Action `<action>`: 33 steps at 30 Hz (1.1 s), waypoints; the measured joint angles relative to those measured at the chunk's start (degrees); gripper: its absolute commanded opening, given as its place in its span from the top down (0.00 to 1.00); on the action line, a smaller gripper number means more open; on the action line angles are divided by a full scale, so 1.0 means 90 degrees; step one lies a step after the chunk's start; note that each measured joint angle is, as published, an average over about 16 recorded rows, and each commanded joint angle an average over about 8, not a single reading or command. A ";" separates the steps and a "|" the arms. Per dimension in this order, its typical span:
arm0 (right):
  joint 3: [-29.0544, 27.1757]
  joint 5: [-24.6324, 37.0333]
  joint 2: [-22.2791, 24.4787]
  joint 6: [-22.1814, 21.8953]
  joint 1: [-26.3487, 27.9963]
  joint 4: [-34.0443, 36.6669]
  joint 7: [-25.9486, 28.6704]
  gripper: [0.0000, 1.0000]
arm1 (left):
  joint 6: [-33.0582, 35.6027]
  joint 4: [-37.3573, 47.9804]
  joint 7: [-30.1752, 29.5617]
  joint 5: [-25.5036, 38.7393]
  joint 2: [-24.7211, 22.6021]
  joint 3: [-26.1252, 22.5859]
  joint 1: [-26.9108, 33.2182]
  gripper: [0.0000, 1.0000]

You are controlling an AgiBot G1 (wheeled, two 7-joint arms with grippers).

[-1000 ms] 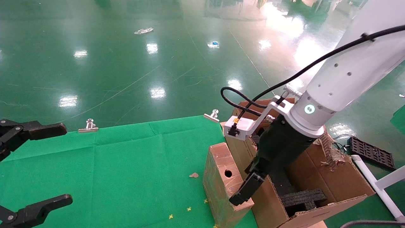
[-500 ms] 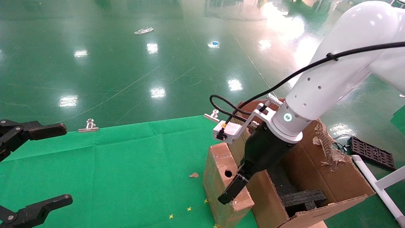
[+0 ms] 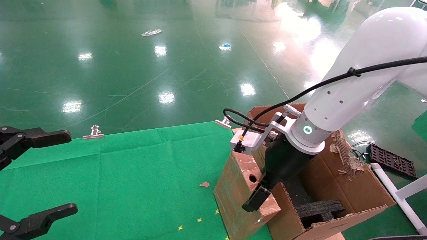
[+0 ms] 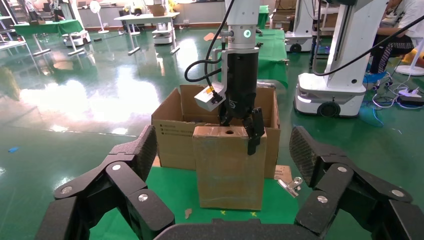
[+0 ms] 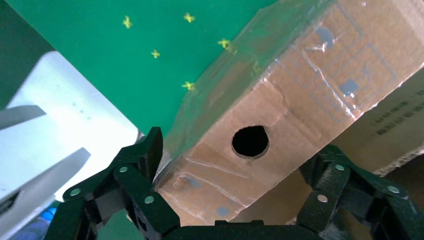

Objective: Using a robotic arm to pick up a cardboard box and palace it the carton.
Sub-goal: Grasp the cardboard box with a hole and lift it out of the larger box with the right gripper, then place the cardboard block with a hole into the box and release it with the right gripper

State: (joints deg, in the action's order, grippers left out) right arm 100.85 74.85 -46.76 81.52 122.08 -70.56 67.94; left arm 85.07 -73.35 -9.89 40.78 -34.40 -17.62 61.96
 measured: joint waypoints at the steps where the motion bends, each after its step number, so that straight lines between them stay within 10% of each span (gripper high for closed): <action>1: 0.0005 0.0025 0.0015 -0.0011 0.0006 -0.0034 0.0003 1.00 | 0.0000 0.0000 0.0000 0.0000 0.0000 0.0000 0.0000 1.00; 33: -0.0937 -0.0375 0.1070 -0.0573 0.1090 0.0826 -0.1368 1.00 | -0.0004 0.0000 0.0004 -0.0006 0.0004 -0.0009 0.0002 1.00</action>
State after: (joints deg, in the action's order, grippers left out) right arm 92.41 71.48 -37.13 76.36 131.89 -63.13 55.62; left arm 85.03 -73.35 -9.85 40.72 -34.36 -17.70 61.98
